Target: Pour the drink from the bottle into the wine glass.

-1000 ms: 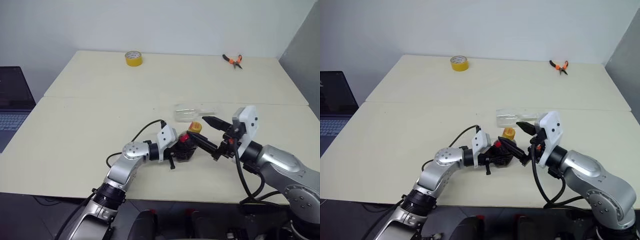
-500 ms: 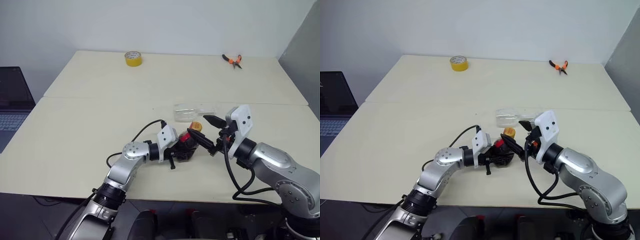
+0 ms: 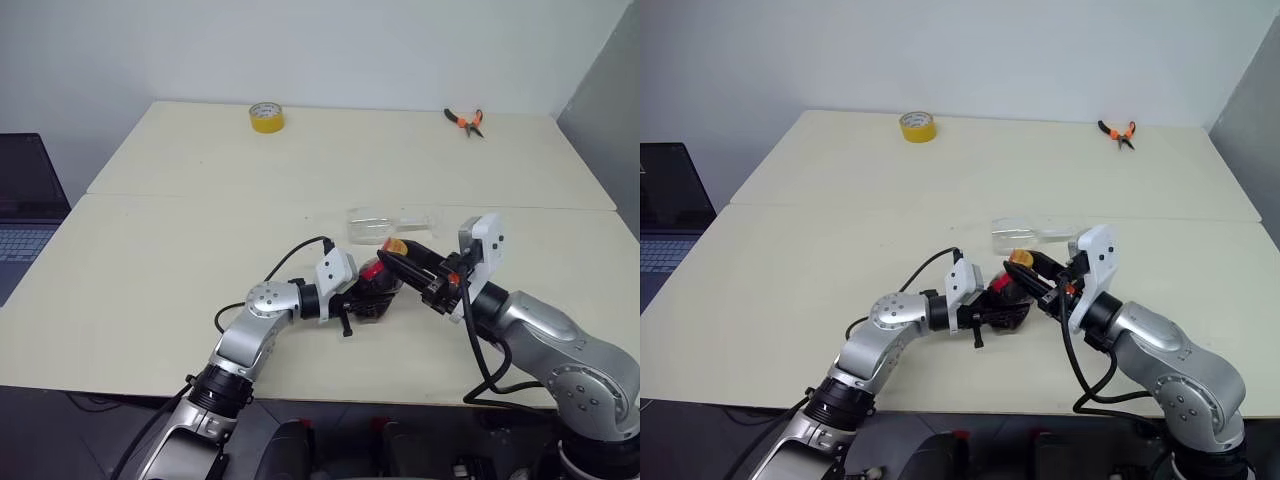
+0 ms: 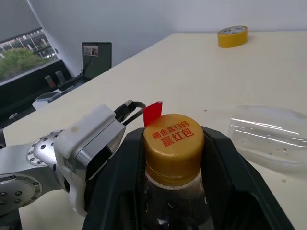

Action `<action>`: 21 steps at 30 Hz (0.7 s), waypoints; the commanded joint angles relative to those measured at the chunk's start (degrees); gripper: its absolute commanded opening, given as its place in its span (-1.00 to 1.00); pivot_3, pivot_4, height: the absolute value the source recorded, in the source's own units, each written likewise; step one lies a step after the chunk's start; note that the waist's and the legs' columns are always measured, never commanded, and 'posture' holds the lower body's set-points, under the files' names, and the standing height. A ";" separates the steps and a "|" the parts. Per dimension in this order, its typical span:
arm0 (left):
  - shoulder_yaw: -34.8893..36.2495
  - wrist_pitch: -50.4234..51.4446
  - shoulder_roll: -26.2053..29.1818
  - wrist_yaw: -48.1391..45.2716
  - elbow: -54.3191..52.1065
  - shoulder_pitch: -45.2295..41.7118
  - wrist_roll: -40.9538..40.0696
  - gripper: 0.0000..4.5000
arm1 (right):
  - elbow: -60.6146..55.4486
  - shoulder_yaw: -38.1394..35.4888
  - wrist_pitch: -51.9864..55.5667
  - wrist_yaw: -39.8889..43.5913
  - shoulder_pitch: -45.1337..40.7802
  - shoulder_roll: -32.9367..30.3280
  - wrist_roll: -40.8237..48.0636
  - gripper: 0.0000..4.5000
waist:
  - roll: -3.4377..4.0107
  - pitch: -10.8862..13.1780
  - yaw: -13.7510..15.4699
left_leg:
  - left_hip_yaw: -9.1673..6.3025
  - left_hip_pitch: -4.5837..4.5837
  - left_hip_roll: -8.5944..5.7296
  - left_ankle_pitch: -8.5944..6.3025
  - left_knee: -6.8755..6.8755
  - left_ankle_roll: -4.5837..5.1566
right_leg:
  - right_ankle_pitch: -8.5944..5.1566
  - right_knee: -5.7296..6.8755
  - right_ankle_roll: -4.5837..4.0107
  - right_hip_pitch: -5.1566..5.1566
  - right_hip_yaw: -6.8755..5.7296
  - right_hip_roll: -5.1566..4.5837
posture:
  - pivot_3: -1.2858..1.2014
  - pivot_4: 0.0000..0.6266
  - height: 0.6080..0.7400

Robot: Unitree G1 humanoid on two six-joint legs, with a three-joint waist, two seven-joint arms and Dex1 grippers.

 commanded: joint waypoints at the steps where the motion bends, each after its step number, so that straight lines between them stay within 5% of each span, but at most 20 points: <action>1: 0.11 -1.31 -0.23 -0.21 -1.73 -0.34 -0.28 -0.68 | -2.50 -1.92 -3.83 -0.51 -0.75 3.90 7.61 -0.44 | 0.00 0.00 -0.01 | 0.00 0.00 0.00 0.00 0.00 0.00 | 0.00 0.00 0.00 0.00 0.00 0.00 | 0.03 -0.52 1.00; 7: 0.13 -1.24 -0.24 -0.28 -2.02 -0.12 -0.30 -0.68 | -2.66 -2.18 -3.90 -2.31 -0.60 6.23 8.97 -0.44 | 0.00 0.00 -0.07 | 0.00 0.00 0.00 0.00 0.00 0.00 | 0.00 0.00 0.00 0.00 0.00 0.00 | 0.03 -0.52 1.00; 15: 0.12 -1.29 -0.27 -0.36 -2.01 -0.04 -0.19 -0.68 | -4.49 3.51 -5.19 1.32 0.20 -2.58 -4.06 -0.44 | 0.01 0.00 -0.08 | 0.00 0.01 0.00 0.00 -0.01 0.00 | 0.00 0.00 0.00 -0.01 0.00 0.01 | 0.03 -0.52 1.00; 19: 0.08 -1.39 -0.27 -0.44 -2.05 0.04 -0.18 -0.69 | -5.16 4.70 -6.01 1.85 0.02 -3.09 -5.09 0.14 | 0.01 0.00 -0.07 | 0.00 0.00 0.00 0.00 -0.01 0.00 | 0.00 0.00 0.00 -0.01 0.01 0.01 | 0.03 -0.52 1.00; 21: 0.07 -1.42 -0.23 -0.45 -2.04 0.07 -0.17 -0.69 | -5.42 4.79 -6.21 1.82 -0.10 -2.95 -5.02 0.28 | 0.01 0.00 -0.08 | 0.00 0.00 0.00 0.00 0.00 0.00 | 0.00 -0.01 0.00 -0.01 0.01 0.01 | 0.03 -0.52 1.00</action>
